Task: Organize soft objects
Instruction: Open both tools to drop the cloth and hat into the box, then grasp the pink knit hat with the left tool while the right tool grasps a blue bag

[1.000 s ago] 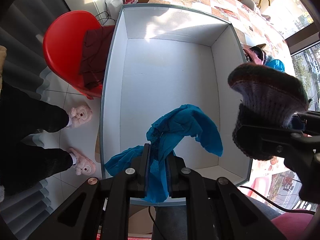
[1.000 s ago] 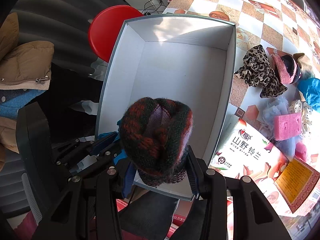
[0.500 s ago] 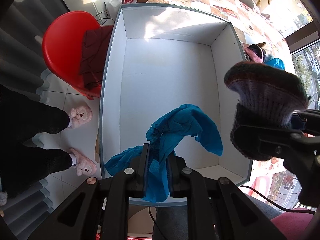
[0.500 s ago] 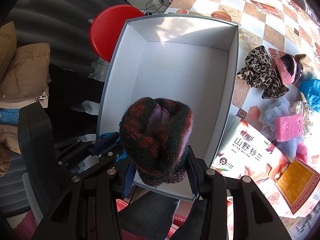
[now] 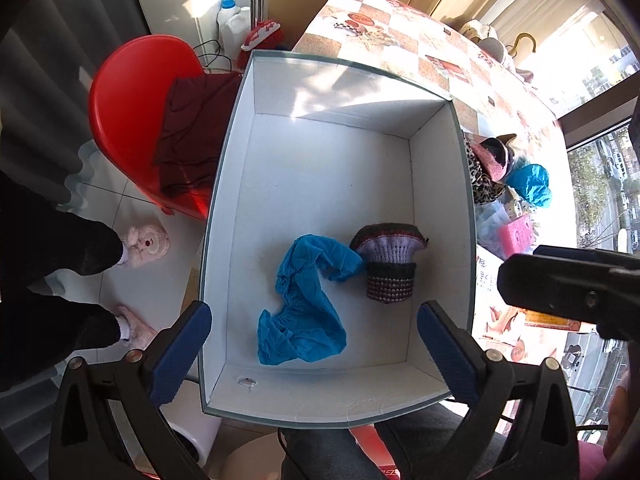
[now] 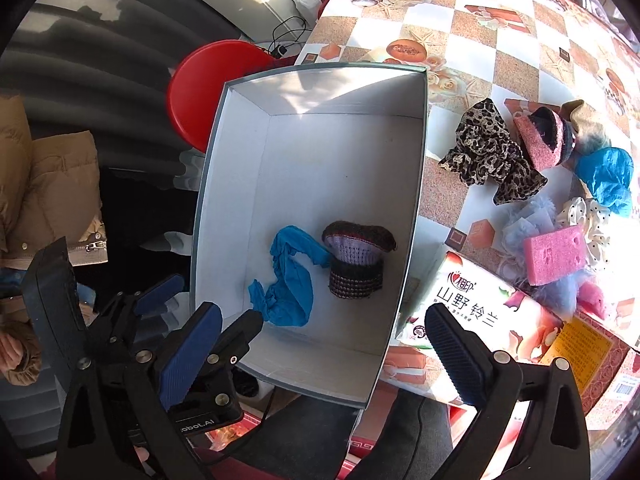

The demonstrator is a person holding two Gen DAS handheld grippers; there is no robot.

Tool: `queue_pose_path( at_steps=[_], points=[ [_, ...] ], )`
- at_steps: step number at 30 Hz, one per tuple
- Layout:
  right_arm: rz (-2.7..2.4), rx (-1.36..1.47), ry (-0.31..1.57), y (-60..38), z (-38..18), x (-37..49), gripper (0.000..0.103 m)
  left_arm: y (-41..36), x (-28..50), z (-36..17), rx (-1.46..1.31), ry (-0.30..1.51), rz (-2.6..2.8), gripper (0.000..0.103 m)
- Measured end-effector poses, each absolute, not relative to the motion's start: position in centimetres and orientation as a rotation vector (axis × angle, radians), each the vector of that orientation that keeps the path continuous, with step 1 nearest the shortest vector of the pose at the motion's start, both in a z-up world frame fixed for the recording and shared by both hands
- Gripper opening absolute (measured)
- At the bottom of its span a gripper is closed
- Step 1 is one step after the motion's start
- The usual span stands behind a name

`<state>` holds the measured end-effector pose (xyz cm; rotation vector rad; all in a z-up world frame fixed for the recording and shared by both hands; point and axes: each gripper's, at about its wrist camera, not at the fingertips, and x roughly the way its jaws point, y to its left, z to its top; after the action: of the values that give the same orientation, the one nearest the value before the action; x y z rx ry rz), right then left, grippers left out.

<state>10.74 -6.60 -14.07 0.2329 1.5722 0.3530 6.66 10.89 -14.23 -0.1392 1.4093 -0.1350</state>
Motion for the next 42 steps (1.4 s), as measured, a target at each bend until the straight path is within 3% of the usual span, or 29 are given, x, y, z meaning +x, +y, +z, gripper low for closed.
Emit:
queue_pose_path(
  at_steps=[6,14,21,30,37,38,39,40,41,42],
  points=[
    [0.233,0.388,1.487,-14.5,-10.5,11.2,0.102,9.2,8.8,-11.3,-0.193,1.347,-0.234,0.103],
    [-0.071,0.501,1.403,-29.3,-7.7,10.3,0.102,1.2,12.0,-10.5,-0.006,1.345,-0.336,0.103],
    [-0.148,0.522,1.504,-36.5,-12.2,11.0,0.102,-6.3,13.8,-12.3,0.136,1.395,-0.398,0.103],
    [0.058,0.375,1.644,-34.4,-20.1,19.7,0.102,-14.9,19.3,-16.9,0.367,1.411,-0.389,0.103],
    [0.128,0.356,1.732,-33.0,-26.4,23.2,0.102,-17.4,22.2,-21.3,0.445,1.479,-0.351,0.103],
    [0.122,0.349,1.739,-33.1,-27.0,23.1,0.091,-17.8,22.4,-21.7,0.454,1.487,-0.354,0.103],
    [0.120,0.354,1.741,-33.4,-27.5,22.9,0.063,-18.2,22.6,-22.1,0.466,1.491,-0.359,0.103],
    [0.117,0.374,1.743,-33.8,-27.8,22.6,0.049,-18.8,22.7,-22.5,0.481,1.495,-0.363,0.103],
    [0.109,0.406,1.748,-34.4,-28.1,22.1,0.041,-19.4,22.9,-23.0,0.498,1.501,-0.368,0.103],
    [0.100,0.441,1.745,-35.0,-28.2,21.6,0.041,-19.9,23.1,-23.4,0.514,1.511,-0.372,0.103]
  ],
)
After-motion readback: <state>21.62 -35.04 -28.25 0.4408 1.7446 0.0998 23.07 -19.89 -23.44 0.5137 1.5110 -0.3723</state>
